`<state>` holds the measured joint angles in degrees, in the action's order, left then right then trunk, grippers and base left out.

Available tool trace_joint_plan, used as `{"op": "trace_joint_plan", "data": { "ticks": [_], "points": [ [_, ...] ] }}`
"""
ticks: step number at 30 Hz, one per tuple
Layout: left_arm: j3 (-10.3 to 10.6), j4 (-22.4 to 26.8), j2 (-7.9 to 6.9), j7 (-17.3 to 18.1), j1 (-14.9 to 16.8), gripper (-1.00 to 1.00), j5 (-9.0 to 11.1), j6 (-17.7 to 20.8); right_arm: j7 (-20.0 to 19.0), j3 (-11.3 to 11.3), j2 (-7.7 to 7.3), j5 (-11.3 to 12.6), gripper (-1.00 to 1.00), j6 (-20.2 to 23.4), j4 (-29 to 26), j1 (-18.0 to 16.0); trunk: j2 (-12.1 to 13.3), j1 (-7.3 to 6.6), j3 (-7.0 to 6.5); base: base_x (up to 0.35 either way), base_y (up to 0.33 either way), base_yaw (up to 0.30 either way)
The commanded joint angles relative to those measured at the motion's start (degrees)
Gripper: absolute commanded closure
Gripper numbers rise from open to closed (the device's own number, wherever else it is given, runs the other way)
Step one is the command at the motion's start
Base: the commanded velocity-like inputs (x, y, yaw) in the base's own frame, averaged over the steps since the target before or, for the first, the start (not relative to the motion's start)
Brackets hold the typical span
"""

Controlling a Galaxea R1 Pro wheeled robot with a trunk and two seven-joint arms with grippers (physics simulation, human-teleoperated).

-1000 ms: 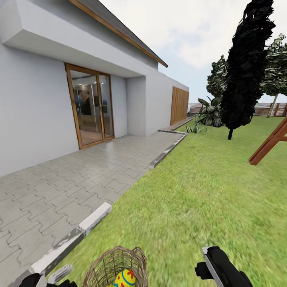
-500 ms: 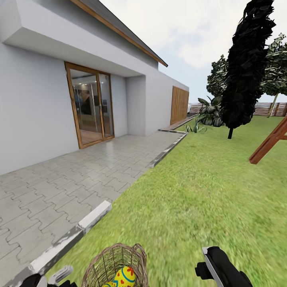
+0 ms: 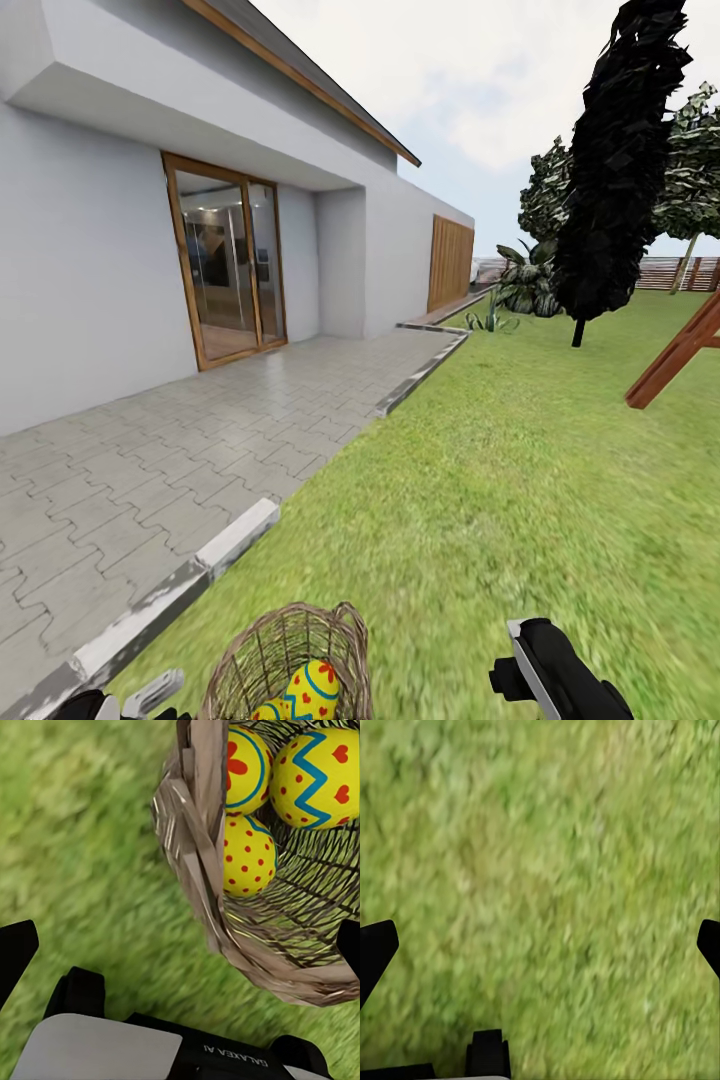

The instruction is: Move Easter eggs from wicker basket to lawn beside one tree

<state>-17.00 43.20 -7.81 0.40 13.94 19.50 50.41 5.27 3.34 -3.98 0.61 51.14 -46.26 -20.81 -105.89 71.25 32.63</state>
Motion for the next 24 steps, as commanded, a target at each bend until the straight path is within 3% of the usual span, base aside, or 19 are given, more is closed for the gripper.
{"op": "trace_joint_plan", "data": {
  "ticks": [1,18,24],
  "points": [
    [-0.1,0.0,0.01,0.0,0.0,-1.0,0.1,0.3,0.3,0.3,-0.06,0.1,-1.0,0.3,-0.1,0.0,0.0,0.0,0.07,0.0,0.0,0.0],
    [-0.2,0.0,0.0,0.2,0.0,-1.0,0.2,0.3,0.3,0.3,-0.06,0.0,-1.0,0.3,-0.1,0.0,0.0,0.0,0.07,0.0,-0.001,0.0],
    [-0.1,0.0,0.38,0.2,0.0,-1.0,0.0,-0.4,0.3,0.4,-0.06,0.0,-1.0,0.3,-0.1,0.0,0.0,0.0,0.07,0.065,-0.186,0.0]
  ]
}}
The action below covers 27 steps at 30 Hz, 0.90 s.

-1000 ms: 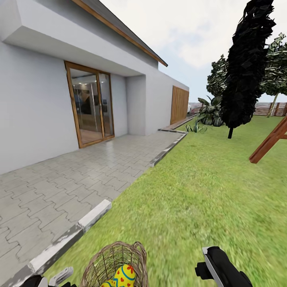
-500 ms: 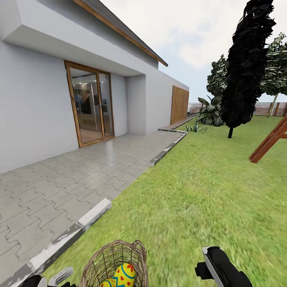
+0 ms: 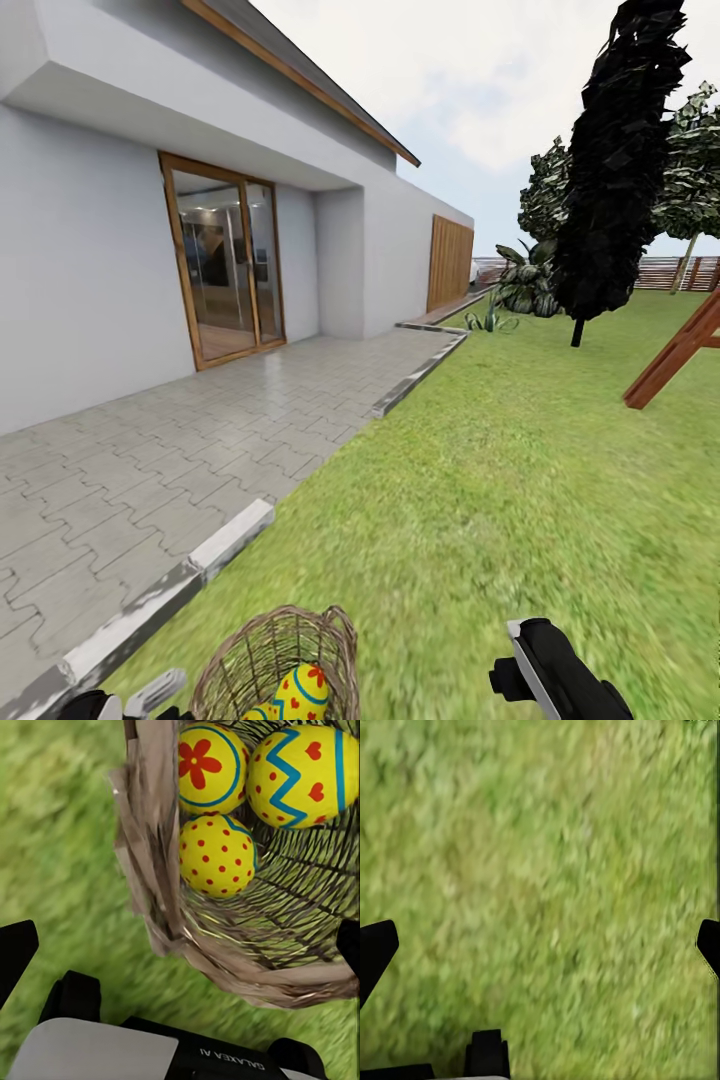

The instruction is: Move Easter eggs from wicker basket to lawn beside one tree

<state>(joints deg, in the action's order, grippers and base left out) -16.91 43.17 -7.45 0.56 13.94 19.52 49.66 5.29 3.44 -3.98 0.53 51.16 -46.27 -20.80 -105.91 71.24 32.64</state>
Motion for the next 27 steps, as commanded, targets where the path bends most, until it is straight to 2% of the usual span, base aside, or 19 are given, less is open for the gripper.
{"op": "trace_joint_plan", "data": {
  "ticks": [1,13,27],
  "points": [
    [-0.2,0.1,0.03,0.1,0.0,-1.0,0.0,0.3,0.2,0.3,-0.07,0.1,-1.0,0.3,0.0,0.0,0.0,0.0,0.07,0.072,-0.146,0.0],
    [-0.2,0.1,0.12,0.1,0.0,-1.0,0.0,0.2,0.2,0.4,-0.07,0.1,-1.0,0.3,0.0,0.0,0.0,0.0,0.07,0.008,-0.017,0.0],
    [-0.6,0.1,-0.1,0.1,0.0,-1.0,0.2,0.2,0.2,0.4,0.02,0.0,-1.0,0.3,0.3,0.0,-5.6,3.08,2.58,0.0,0.0,0.0]
  ]
}}
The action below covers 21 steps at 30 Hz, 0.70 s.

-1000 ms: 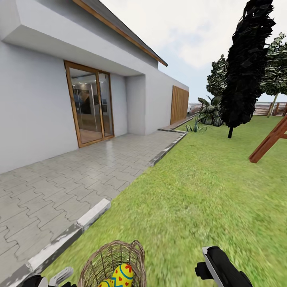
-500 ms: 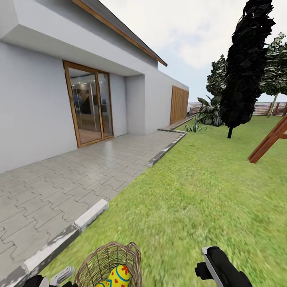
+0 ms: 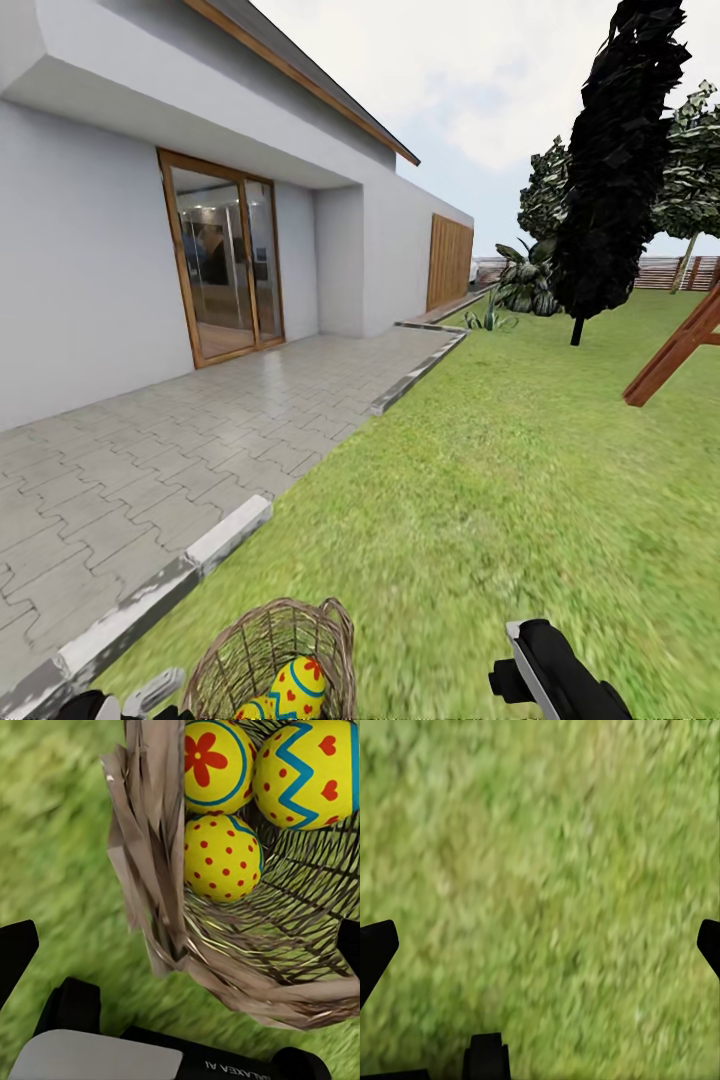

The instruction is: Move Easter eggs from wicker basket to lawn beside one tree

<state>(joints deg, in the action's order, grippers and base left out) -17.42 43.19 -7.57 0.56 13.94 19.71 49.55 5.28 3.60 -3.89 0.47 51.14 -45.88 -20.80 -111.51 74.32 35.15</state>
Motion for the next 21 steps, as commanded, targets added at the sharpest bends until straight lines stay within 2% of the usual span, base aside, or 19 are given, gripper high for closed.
{"op": "trace_joint_plan", "data": {
  "ticks": [1,21],
  "points": [
    [-0.1,0.0,0.02,0.1,0.0,-1.0,0.1,0.3,0.3,0.3,-0.06,0.1,-1.0,0.3,0.0,0.0,-0.4,0.22,0.25,0.0,0.0,0.0],
    [-0.1,0.1,0.01,0.1,0.0,-1.0,0.1,0.3,0.3,0.3,-0.06,0.1,-1.0,0.2,0.0,0.0,-8.5,4.61,3.84,0.0,0.0,0.0]
  ]
}}
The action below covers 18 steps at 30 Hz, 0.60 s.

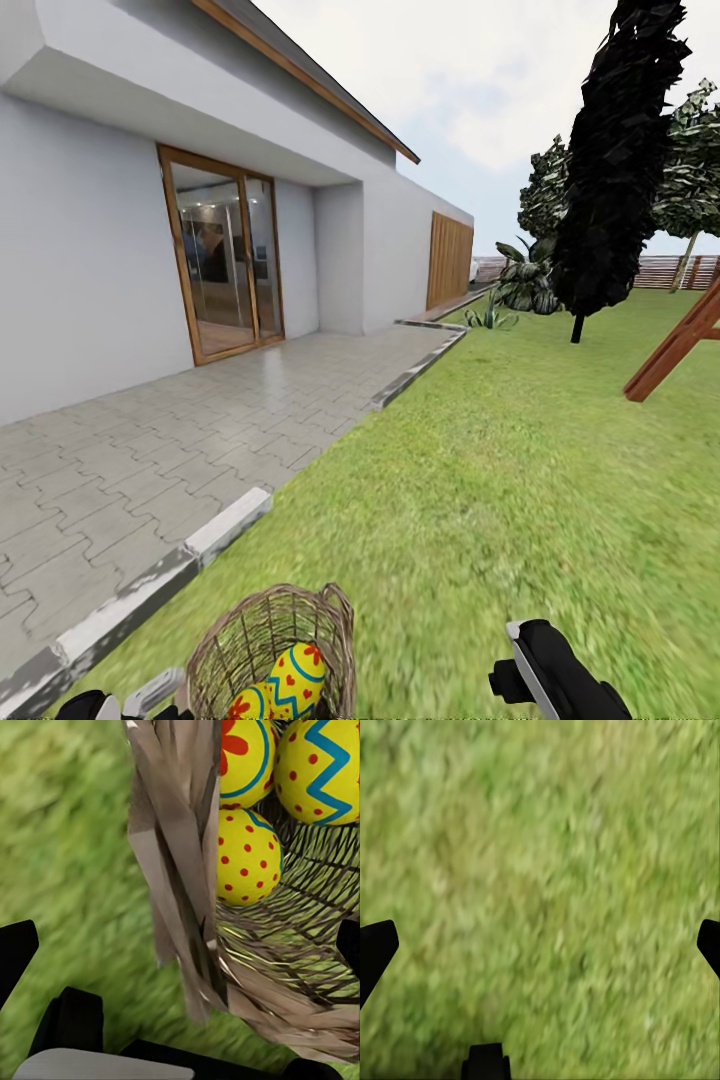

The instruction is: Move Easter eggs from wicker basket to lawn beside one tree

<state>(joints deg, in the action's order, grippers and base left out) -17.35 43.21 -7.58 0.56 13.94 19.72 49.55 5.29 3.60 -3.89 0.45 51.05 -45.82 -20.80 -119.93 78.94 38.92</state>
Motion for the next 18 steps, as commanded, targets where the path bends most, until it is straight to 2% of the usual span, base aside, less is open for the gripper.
{"op": "trace_joint_plan", "data": {
  "ticks": [1,4,12,13,18],
  "points": [
    [-0.1,0.1,0.04,0.1,0.0,-1.0,0.1,0.3,0.3,0.3,-0.06,0.1,-1.0,0.3,-0.1,0.0,-0.4,0.22,0.25,0.0,0.0,0.0],
    [-0.1,0.1,0.08,0.1,0.0,-1.0,0.1,0.3,0.3,0.3,-0.06,0.1,-1.0,0.2,-0.1,0.0,-1.6,0.88,0.79,0.0,0.0,0.0],
    [-0.2,0.2,0.06,0.1,0.0,-1.0,0.1,0.2,0.3,0.3,-0.06,0.2,-1.0,0.2,-0.1,0.0,-1.6,0.88,0.79,0.0,0.0,0.0],
    [-0.2,0.3,0.05,0.1,0.0,1.0,0.1,0.2,0.3,0.3,-0.06,0.2,-1.0,0.2,-0.1,0.0,-1.6,0.88,0.79,0.0,0.0,0.0],
    [-0.3,0.7,0.02,0.1,0.0,1.0,0.1,0.2,0.3,0.3,-0.06,0.1,-1.0,0.2,-0.1,0.0,-1.6,0.88,0.79,0.0,0.0,0.0]
  ]
}}
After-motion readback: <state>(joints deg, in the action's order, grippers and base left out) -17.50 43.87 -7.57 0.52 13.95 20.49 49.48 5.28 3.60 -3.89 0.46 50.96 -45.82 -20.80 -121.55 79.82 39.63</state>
